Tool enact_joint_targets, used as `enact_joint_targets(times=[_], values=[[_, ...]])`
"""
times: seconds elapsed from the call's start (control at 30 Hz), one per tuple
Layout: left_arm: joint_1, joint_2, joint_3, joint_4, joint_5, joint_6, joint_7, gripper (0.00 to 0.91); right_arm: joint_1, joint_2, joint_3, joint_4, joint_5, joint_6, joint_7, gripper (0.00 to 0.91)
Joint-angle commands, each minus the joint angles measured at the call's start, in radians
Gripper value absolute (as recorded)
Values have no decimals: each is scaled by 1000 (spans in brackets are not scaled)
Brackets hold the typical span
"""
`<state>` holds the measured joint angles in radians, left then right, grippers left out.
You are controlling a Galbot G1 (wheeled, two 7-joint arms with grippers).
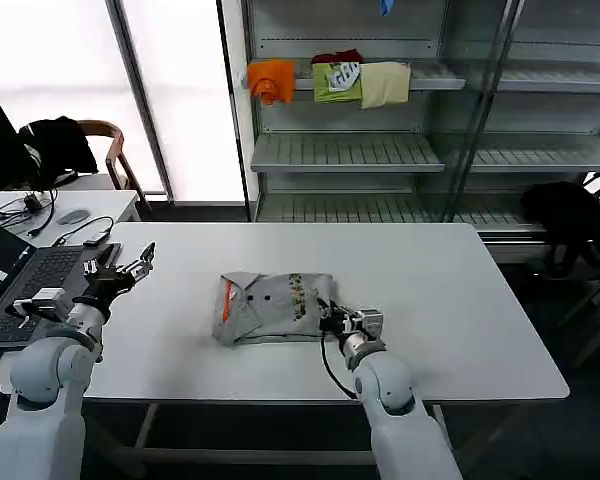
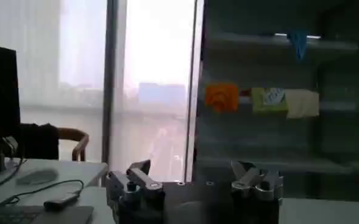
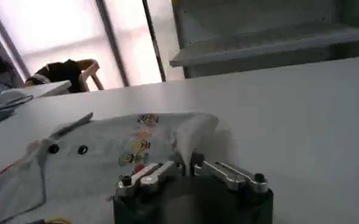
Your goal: Fold and organize the clothes.
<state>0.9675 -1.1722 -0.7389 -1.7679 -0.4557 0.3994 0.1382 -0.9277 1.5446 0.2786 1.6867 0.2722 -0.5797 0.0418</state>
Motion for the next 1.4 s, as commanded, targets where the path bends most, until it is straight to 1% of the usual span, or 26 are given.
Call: enact_joint_targets(times=[0.03, 0.23, 0.43, 0.47, 0.5, 0.57, 0.6, 0.63, 0.73, 0.8, 0.9, 0.97, 1.07, 1.13, 1.2, 1.3, 1.4], values=[[7, 1, -1, 1, 1, 0, 2, 907, -17, -68, 42, 78, -9, -1, -10, 0], [14, 3, -2, -2, 4, 4, 2, 907, -59, -109, 74, 91, -18, -1, -32, 0], [24, 2, -4, -10, 2, 9, 2, 907, -77, -130, 102, 91, -29, 0, -48, 0], [25, 2, -4, -11, 1, 10, 2, 907, -76, -133, 102, 91, -29, 0, -46, 322], [27, 1, -4, -12, 1, 11, 1, 907, -75, -133, 103, 89, -36, 0, -51, 907], [29, 1, -3, -12, -2, 13, 1, 907, -76, -124, 106, 88, -57, 1, -63, 907], [31, -2, -3, -14, -4, 19, 0, 907, -80, -121, 105, 89, -89, 3, -72, 907], [31, -2, -3, -17, -6, 21, 0, 907, -82, -120, 103, 94, -98, 5, -74, 907], [43, -6, 5, -31, -17, 22, -1, 907, -104, -120, 100, 119, -127, 58, -85, 907], [57, -9, 12, -49, -38, 16, -1, 907, -128, -127, 98, 169, -181, 102, -91, 907], [72, -14, 23, -75, -54, 10, -4, 907, -150, -147, 103, 239, -246, 128, -96, 907], [80, -17, 30, -83, -57, 6, -6, 907, -160, -167, 115, 280, -271, 141, -93, 907], [94, -21, 41, -87, -55, -6, -8, 907, -173, -199, 162, 313, -275, 148, -86, 907], [104, -22, 47, -86, -53, -16, -8, 907, -178, -220, 192, 317, -249, 138, -82, 907], [113, -26, 52, -84, -52, -24, -13, 907, -184, -237, 232, 318, -193, 118, -78, 907], [119, -31, 59, -80, -54, -35, -24, 907, -202, -254, 271, 321, -190, 118, -108, 907], [128, -37, 64, -86, -56, -48, -28, 907, -217, -267, 294, 328, -188, 124, -109, 907]])
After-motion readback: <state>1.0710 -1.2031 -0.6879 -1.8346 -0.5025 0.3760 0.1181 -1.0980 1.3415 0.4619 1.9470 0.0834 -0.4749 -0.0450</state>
